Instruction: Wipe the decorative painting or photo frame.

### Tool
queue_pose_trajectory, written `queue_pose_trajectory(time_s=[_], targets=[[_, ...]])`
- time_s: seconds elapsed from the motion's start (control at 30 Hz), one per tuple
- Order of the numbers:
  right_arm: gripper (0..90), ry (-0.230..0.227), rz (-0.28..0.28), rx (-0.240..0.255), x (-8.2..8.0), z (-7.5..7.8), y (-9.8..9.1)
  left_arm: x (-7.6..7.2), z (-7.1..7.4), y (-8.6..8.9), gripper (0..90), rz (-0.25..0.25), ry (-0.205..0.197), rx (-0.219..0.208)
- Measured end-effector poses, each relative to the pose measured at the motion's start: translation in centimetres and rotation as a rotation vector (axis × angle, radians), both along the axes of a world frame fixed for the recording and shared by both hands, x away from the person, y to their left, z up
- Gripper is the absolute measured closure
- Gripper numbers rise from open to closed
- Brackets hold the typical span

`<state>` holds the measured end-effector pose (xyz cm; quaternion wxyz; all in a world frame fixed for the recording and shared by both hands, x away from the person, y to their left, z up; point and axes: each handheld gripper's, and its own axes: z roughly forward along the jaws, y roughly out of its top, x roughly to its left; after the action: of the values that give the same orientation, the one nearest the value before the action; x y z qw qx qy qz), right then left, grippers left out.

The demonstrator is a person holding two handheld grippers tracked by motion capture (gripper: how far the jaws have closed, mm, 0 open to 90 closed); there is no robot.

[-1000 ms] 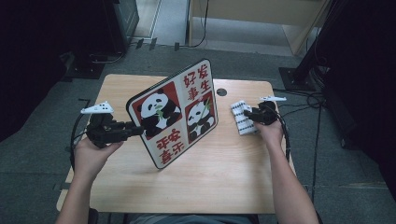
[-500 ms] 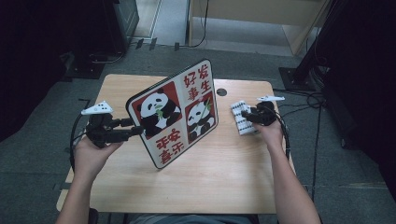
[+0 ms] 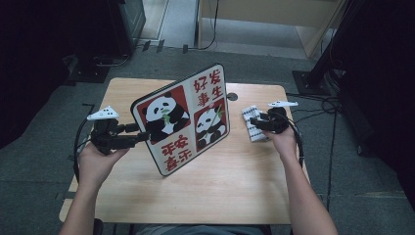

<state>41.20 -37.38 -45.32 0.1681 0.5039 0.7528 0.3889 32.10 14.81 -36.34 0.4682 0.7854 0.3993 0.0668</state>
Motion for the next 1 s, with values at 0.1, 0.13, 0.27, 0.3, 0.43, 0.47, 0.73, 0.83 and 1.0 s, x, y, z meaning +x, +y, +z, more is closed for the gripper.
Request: queue_pose_trajectory(time_s=[0.1, 0.13, 0.27, 0.3, 0.43, 0.47, 0.73, 0.83, 1.0], targets=[[44.5, 0.001, 0.008, -0.001, -0.3, 0.0, 0.1, 0.1, -0.1, 0.2, 39.4, 0.01, 0.002, -0.003], [44.5, 0.003, 0.008, -0.002, -0.4, 0.0, 0.2, 0.1, -0.1, 0.2, 39.4, 0.012, 0.004, -0.001], [44.3, 0.005, 0.017, -0.007, -0.7, 0.1, 0.2, 0.2, -0.3, 0.4, 39.4, 0.023, 0.006, 0.003], [44.2, 0.006, 0.016, -0.004, -0.8, 0.1, 0.3, 0.3, -0.4, 0.4, 39.4, 0.024, 0.005, 0.002], [43.3, 0.003, 0.023, -0.004, -1.1, 0.3, 0.5, 0.4, -0.7, 0.4, 39.2, 0.029, 0.007, -0.001], [43.2, 0.0, 0.03, -0.009, -1.2, 0.4, 0.6, 0.4, -0.8, 0.4, 39.1, 0.028, 0.009, 0.0], [42.1, 0.012, 0.045, -0.014, -2.1, 0.6, 0.7, 0.7, -1.2, 0.5, 39.0, 0.053, 0.016, 0.0], [42.1, 0.018, 0.044, -0.013, -2.3, 0.4, 0.7, 0.8, -1.3, 0.7, 39.3, 0.061, 0.018, -0.002], [42.0, 0.005, 0.047, -0.005, -2.5, 0.7, 0.8, 1.1, -1.6, 1.0, 39.1, 0.067, 0.021, -0.005]])
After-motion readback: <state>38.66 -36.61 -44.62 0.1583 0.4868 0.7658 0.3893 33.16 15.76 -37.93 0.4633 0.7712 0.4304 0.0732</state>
